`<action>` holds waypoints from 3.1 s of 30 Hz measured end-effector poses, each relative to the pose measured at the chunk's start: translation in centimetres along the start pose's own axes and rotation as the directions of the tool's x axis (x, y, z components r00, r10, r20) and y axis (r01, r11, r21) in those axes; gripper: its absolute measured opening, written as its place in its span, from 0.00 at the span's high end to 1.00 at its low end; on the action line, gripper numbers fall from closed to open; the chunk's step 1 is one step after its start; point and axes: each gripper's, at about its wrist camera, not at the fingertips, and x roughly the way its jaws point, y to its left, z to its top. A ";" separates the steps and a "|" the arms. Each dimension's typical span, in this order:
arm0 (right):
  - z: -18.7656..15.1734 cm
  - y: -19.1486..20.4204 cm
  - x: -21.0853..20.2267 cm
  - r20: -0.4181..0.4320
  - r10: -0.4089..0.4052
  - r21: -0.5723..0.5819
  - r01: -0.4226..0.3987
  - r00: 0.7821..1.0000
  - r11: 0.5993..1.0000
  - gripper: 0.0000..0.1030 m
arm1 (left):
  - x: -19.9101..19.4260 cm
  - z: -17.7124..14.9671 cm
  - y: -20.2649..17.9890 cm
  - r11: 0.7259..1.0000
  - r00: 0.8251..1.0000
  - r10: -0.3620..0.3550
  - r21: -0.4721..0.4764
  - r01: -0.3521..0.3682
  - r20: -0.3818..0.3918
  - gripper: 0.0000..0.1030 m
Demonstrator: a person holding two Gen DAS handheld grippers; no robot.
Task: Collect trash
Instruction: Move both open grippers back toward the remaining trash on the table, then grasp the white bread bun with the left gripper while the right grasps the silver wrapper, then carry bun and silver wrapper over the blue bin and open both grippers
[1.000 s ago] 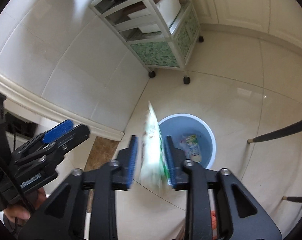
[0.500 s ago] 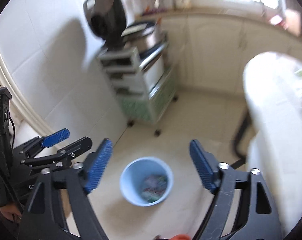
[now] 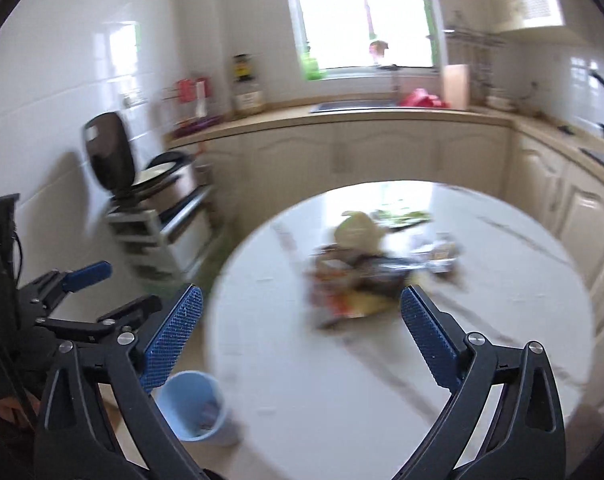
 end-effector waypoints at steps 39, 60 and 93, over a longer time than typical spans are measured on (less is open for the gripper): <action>1.7 -17.0 19.0 -0.316 -0.055 0.023 0.065 0.947 0.998 0.75 | 27.5 14.4 -4.9 0.976 0.967 -0.178 0.093 0.197 -0.180 0.66; 3.9 -12.2 1.3 -0.049 -0.009 0.021 0.010 0.999 1.000 0.87 | 8.7 9.2 -0.2 0.968 0.972 -0.231 0.093 0.235 -0.047 0.66; -13.8 26.6 21.7 -0.488 0.366 -0.098 -0.467 0.792 0.879 0.87 | 3.2 -20.3 29.2 0.929 0.914 0.034 -0.325 -0.178 -0.404 0.64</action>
